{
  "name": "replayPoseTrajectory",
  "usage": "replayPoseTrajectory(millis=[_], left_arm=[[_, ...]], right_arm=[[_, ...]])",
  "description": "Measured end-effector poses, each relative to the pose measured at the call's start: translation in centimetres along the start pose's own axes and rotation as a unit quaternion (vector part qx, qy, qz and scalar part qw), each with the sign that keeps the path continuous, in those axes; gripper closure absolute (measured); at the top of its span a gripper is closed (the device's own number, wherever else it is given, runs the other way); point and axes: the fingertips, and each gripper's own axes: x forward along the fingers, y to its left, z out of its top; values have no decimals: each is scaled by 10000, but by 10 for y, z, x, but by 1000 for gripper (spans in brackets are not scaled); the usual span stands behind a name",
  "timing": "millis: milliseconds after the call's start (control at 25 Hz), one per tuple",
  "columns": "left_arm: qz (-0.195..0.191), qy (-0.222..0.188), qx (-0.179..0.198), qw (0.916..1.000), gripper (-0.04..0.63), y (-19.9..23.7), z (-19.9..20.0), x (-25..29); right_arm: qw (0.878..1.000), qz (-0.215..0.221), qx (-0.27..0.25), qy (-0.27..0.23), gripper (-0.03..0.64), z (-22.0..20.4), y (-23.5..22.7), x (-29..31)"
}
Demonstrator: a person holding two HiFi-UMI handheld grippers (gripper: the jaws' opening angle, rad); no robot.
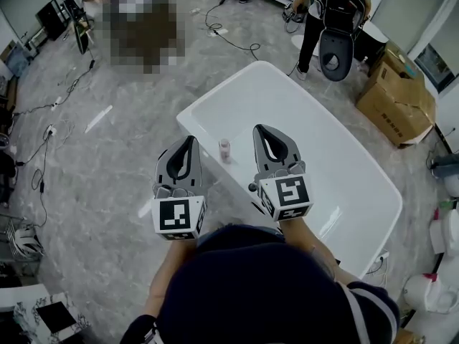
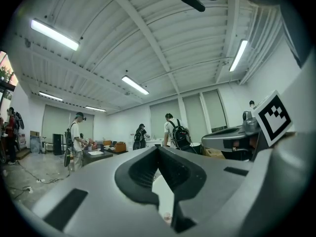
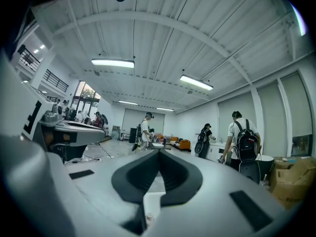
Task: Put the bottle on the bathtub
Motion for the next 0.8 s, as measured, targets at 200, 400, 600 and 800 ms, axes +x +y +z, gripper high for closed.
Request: replayPoseTrajectory(millis=[200,400,600,800], left_arm=[[-17,-20,-46,10000,571,1,1,0],[-67,-27,14,10000,571,1,3,-2],[-115,-37,73,9999,571,-15,3,0],[-134,-52,92,9999,571,-25,5,2]], right_arm=[[10000,1,87,-25,591,4,1,-2],[9999,77,-73,-14,591,6,3,-4],[10000,55,0,-41,591,3,-9,-13],[9999,94,-47,-82,591,4,-14,-17]])
